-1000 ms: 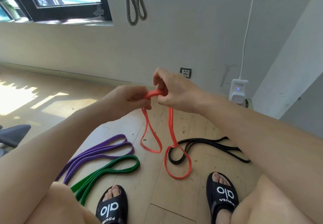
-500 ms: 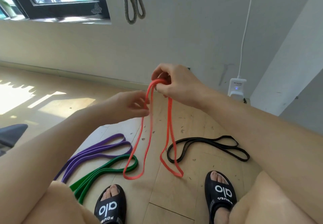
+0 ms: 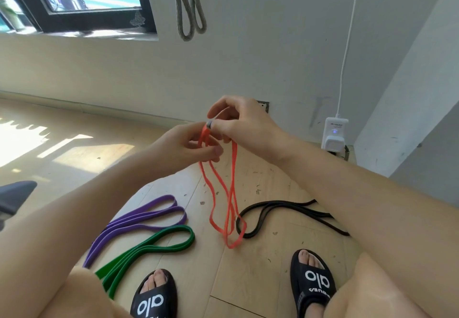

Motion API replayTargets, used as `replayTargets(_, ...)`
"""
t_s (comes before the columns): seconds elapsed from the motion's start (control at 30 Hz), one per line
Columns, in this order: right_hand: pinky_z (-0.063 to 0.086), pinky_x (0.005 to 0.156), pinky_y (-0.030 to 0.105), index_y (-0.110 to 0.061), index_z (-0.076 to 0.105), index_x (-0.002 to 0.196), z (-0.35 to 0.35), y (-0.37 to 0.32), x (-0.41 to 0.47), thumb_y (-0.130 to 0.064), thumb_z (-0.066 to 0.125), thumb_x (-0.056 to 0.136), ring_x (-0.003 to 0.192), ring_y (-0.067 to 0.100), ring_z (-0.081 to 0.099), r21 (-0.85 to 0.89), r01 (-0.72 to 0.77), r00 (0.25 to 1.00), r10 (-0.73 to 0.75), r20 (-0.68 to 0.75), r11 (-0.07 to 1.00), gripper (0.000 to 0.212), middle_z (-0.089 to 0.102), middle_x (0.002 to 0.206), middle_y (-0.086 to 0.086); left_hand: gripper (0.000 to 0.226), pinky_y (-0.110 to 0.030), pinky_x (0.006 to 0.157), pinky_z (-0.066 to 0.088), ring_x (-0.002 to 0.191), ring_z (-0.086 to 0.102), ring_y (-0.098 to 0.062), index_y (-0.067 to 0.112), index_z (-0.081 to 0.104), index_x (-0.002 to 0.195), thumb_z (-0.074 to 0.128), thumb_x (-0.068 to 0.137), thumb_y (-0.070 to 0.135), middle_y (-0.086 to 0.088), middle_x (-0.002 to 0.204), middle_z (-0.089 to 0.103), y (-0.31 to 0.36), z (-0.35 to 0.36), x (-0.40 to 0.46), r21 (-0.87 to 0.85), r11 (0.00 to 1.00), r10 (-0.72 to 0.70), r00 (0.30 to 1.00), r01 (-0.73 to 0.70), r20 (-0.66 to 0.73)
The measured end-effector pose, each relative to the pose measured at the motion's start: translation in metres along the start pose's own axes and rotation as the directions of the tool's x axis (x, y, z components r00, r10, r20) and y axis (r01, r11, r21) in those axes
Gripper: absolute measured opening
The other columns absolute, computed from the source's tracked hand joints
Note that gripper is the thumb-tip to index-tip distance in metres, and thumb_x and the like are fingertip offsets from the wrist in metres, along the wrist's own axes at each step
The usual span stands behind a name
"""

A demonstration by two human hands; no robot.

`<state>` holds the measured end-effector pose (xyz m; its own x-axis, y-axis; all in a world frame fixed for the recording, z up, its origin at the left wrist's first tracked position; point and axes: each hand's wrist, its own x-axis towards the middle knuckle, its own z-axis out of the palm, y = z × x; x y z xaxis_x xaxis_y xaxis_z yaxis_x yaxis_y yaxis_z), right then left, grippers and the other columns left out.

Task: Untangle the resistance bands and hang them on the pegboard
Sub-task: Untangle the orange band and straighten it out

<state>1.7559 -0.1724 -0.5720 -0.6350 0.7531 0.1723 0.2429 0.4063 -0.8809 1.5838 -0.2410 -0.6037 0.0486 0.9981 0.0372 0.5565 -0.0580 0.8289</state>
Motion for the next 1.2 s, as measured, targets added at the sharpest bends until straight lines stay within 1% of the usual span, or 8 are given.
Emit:
replayTargets(0.17,0.057,0.072,0.028,-0.019,0.069,0.098,0.007,0.0,0.002,-0.018,0.072,0.091,0.087,0.017,0.071,0.028,-0.01,0.998,0.011,-0.057,1.0,0.007,0.073,0.092,0.001,0.008,-0.029,0.078,0.062,0.085,0.075,-0.017,0.017,0.074,0.1,0.073,0.091,0.018,-0.005,0.091,0.077,0.004,0.01,0.005,-0.011,1.0,-0.018,0.999,0.017,-0.036)
replayTargets(0.27,0.052,0.067,0.02,-0.016,0.072,0.096,0.005,-0.001,0.002,-0.017,0.072,0.091,0.078,0.009,0.068,0.086,-0.028,0.997,0.034,-0.067,0.996,0.005,0.073,0.088,-0.001,0.015,-0.031,0.082,0.062,0.085,0.076,-0.019,0.012,0.076,0.102,0.075,0.09,0.02,-0.005,0.092,0.078,0.004,0.009,0.006,-0.046,0.999,-0.018,0.999,0.016,-0.048)
replayTargets(0.4,0.051,0.067,0.018,-0.016,0.075,0.093,0.003,-0.002,0.003,-0.014,0.072,0.09,0.077,0.006,0.067,0.166,-0.049,0.995,0.063,-0.081,0.985,0.005,0.074,0.088,-0.001,0.015,-0.025,0.085,0.059,0.093,0.075,-0.017,0.01,0.075,0.104,0.075,0.09,0.015,-0.004,0.095,0.078,0.007,0.013,0.007,-0.107,0.994,-0.009,1.0,0.007,-0.022)
replayTargets(0.63,0.051,0.064,0.018,-0.014,0.074,0.095,0.001,-0.003,0.002,-0.013,0.072,0.09,0.064,0.002,0.064,0.202,-0.073,0.991,0.095,-0.099,0.977,0.005,0.071,0.083,-0.002,0.013,-0.04,0.088,0.061,0.091,0.075,-0.022,0.011,0.076,0.105,0.071,0.093,0.014,-0.005,0.095,0.078,0.005,0.017,0.01,-0.079,0.997,0.001,0.998,-0.006,-0.06)
replayTargets(0.9,0.05,0.06,0.013,-0.013,0.073,0.096,0.004,-0.007,0.002,-0.012,0.071,0.093,0.066,0.002,0.068,0.27,-0.096,0.987,0.126,-0.096,0.958,0.004,0.072,0.084,-0.003,0.018,-0.034,0.081,0.063,0.089,0.074,-0.019,0.017,0.069,0.106,0.075,0.089,0.015,-0.001,0.094,0.077,0.007,0.019,0.011,-0.065,0.998,0.014,0.995,-0.021,-0.098)
replayTargets(1.0,0.052,0.062,0.018,-0.012,0.073,0.097,0.005,-0.006,0.003,-0.011,0.07,0.092,0.07,0.008,0.069,0.309,-0.108,0.984,0.146,-0.104,0.945,0.006,0.072,0.087,0.0,0.016,-0.034,0.081,0.063,0.091,0.074,-0.018,0.017,0.071,0.106,0.074,0.09,0.015,0.001,0.094,0.077,0.007,0.019,0.011,-0.093,0.996,0.004,0.995,-0.013,-0.097)
replayTargets(1.13,0.061,0.073,0.037,-0.009,0.072,0.097,0.005,-0.007,0.006,-0.007,0.07,0.091,0.079,0.019,0.068,0.411,-0.142,0.976,0.197,-0.094,0.901,0.007,0.071,0.092,0.008,0.02,-0.023,0.079,0.06,0.094,0.075,-0.014,0.016,0.068,0.106,0.075,0.089,0.011,0.005,0.094,0.078,0.013,0.021,0.012,-0.176,0.984,0.01,0.996,-0.026,-0.093)
replayTargets(1.2,0.061,0.069,0.033,-0.009,0.071,0.097,0.005,-0.008,0.006,-0.005,0.069,0.091,0.077,0.02,0.066,0.454,-0.144,0.976,0.201,-0.08,0.879,0.007,0.069,0.092,0.009,0.022,-0.017,0.075,0.057,0.09,0.075,-0.01,0.01,0.066,0.108,0.075,0.088,0.006,0.011,0.089,0.077,0.015,0.026,0.013,-0.187,0.982,0.013,0.994,-0.033,-0.107)
